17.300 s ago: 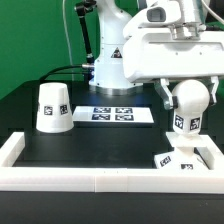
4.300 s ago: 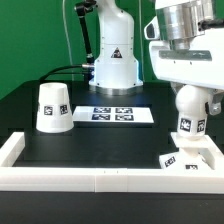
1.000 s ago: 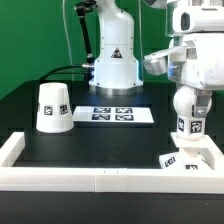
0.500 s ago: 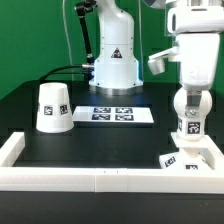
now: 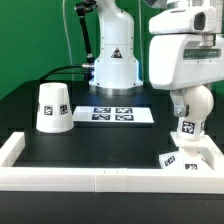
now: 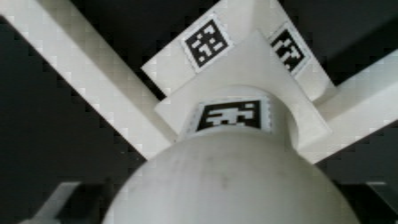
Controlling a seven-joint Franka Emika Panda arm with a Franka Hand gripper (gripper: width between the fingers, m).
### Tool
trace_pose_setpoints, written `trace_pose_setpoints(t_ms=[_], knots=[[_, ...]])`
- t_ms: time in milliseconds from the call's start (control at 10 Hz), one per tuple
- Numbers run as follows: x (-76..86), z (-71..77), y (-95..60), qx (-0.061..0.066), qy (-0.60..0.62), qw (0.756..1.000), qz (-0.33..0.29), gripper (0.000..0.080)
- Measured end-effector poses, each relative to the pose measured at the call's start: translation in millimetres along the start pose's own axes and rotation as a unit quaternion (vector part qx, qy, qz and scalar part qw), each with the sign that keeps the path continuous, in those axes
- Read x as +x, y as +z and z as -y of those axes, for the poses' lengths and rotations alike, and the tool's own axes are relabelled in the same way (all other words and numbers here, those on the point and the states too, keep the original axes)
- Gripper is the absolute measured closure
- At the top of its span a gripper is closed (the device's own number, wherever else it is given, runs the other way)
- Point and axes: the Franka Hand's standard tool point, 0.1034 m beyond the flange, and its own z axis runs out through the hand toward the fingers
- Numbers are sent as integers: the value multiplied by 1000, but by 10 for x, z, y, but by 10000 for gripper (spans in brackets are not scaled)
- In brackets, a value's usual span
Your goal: Assemble lamp
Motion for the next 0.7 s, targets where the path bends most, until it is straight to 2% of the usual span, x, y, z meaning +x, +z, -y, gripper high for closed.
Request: trace_pose_setpoints(t_ms=[300, 700], knots=[[9, -33, -7, 0, 102, 995, -8, 223], [-2, -92, -27, 0, 228, 974, -12, 223]])
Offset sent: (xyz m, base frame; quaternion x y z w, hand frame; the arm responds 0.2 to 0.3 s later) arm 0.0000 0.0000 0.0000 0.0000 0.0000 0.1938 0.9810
